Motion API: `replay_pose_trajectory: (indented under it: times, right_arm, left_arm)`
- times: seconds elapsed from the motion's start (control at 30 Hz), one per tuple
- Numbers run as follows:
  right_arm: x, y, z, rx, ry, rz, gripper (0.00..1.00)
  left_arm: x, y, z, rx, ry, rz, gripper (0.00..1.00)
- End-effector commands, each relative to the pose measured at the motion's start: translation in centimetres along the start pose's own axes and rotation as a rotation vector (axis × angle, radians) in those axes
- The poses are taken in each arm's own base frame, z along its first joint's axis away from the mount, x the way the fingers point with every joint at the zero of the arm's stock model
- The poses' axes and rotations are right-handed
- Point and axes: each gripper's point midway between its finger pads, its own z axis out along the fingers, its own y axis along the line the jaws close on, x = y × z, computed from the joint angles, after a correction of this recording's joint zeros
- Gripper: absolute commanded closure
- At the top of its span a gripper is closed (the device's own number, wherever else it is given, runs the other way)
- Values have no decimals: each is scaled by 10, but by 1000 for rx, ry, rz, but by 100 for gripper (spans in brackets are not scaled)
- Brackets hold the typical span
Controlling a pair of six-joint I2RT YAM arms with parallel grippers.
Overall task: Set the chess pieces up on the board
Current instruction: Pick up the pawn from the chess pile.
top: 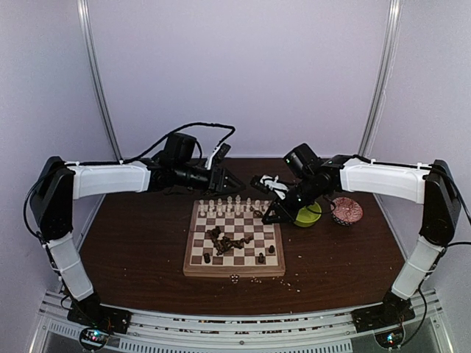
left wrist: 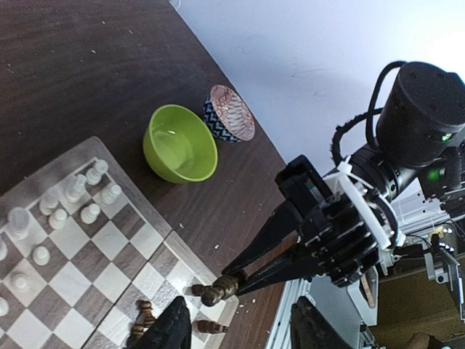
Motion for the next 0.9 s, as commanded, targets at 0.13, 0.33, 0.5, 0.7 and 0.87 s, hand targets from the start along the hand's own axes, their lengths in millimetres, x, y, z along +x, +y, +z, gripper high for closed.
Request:
replay_pose_trajectory:
  times: [0.13, 0.33, 0.5, 0.7, 0.87]
  right_arm:
    - [-19, 16, -18, -46, -86, -42, 95]
    - [-19, 17, -19, -46, -89, -43, 94]
    - [-19, 16, -19, -41, -86, -42, 94]
    - [-19, 14, -17, -35, -84, -39, 94]
    - [-19, 11, -16, -23, -81, -33, 94]
  left_arm:
    - [12, -9, 27, 97, 10, -63, 56]
    - [22, 0, 35, 95, 37, -98, 56]
    - [29, 0, 39, 112, 59, -109, 60]
    - [35, -3, 44, 136, 85, -110, 67]
    - [37, -6, 45, 156, 99, -106, 71]
